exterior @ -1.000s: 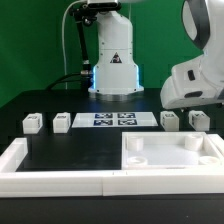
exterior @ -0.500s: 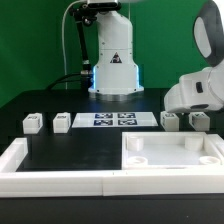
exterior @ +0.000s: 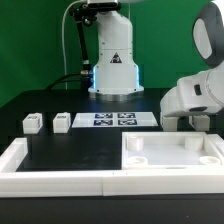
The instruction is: Assemble square table
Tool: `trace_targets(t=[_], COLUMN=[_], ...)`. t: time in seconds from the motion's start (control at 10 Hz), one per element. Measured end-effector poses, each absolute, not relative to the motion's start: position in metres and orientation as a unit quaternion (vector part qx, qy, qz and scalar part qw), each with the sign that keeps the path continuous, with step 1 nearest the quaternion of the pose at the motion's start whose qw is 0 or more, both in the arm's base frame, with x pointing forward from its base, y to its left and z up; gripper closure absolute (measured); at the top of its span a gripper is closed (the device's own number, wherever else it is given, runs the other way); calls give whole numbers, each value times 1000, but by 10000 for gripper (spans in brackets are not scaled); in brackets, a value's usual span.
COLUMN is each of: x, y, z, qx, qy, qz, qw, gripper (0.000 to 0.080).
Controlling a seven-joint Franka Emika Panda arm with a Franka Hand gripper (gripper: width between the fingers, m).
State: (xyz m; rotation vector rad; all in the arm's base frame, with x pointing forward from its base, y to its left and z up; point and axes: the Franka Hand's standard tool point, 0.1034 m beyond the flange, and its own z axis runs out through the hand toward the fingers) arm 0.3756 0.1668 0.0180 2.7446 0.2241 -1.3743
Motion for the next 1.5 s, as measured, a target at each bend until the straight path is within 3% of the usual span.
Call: trace_targets(t=[0.8, 0.9, 1.1, 1.2, 1.3, 1.5], x=[369, 370, 369, 369, 369, 369], y=[169, 168, 169, 169, 169, 169], z=[13, 13, 13, 13, 13, 13], qx=[891, 891, 891, 891, 891, 891], qy=[35, 35, 37, 37, 37, 37], qz=[-452, -451, -451, -451, -451, -451], qw=[38, 38, 38, 38, 38, 38], gripper=[150, 180, 451, 451, 511, 511])
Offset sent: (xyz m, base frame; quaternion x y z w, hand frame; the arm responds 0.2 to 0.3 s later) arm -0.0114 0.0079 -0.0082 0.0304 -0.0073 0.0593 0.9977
